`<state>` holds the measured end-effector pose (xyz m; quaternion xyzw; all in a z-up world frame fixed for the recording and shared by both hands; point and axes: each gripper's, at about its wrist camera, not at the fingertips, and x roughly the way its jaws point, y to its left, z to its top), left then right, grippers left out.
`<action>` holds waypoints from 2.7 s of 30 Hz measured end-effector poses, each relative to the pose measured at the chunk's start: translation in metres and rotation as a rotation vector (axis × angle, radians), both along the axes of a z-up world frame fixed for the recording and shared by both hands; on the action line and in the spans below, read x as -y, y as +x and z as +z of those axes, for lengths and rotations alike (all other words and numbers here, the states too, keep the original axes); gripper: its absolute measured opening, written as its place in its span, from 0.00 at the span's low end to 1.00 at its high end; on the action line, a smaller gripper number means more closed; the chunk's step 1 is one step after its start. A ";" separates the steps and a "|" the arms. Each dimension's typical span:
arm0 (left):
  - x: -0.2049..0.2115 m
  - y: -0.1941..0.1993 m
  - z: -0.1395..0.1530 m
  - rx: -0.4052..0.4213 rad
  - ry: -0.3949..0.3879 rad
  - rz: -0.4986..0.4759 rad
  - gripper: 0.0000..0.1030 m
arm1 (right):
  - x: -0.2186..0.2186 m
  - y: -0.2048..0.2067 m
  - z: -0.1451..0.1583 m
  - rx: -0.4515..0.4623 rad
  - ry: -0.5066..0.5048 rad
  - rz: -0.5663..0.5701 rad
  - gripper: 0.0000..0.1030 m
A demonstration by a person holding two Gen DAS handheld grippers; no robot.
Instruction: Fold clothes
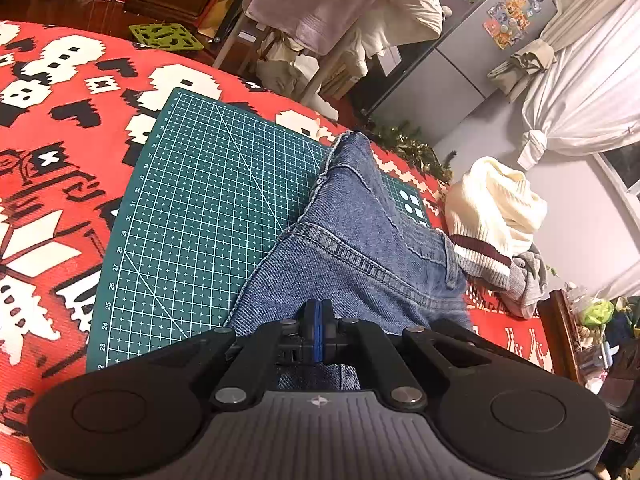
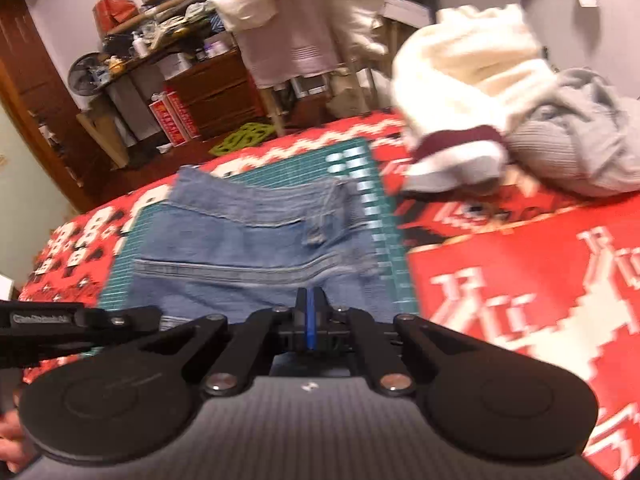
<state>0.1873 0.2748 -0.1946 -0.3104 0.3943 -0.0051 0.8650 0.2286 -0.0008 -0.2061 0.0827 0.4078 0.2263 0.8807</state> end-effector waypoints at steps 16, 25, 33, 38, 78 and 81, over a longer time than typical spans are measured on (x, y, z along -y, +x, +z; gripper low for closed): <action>0.000 0.000 0.000 -0.002 0.012 -0.009 0.03 | 0.018 0.000 0.003 0.016 -0.082 -0.091 0.00; -0.003 0.000 0.002 -0.009 -0.031 0.010 0.01 | 0.022 0.000 0.020 0.062 0.068 -0.066 0.04; -0.012 0.002 0.009 0.006 -0.119 0.044 0.01 | -0.020 0.000 0.031 0.062 0.106 0.051 0.04; -0.023 0.002 0.019 0.052 -0.185 0.075 0.02 | -0.065 0.001 0.040 0.075 0.083 0.140 0.04; -0.029 0.004 -0.003 -0.024 -0.212 0.076 0.01 | -0.010 0.032 0.012 0.042 -0.036 -0.003 0.00; -0.029 0.003 -0.001 -0.024 -0.210 0.075 0.01 | -0.003 0.029 0.020 0.054 -0.006 -0.034 0.00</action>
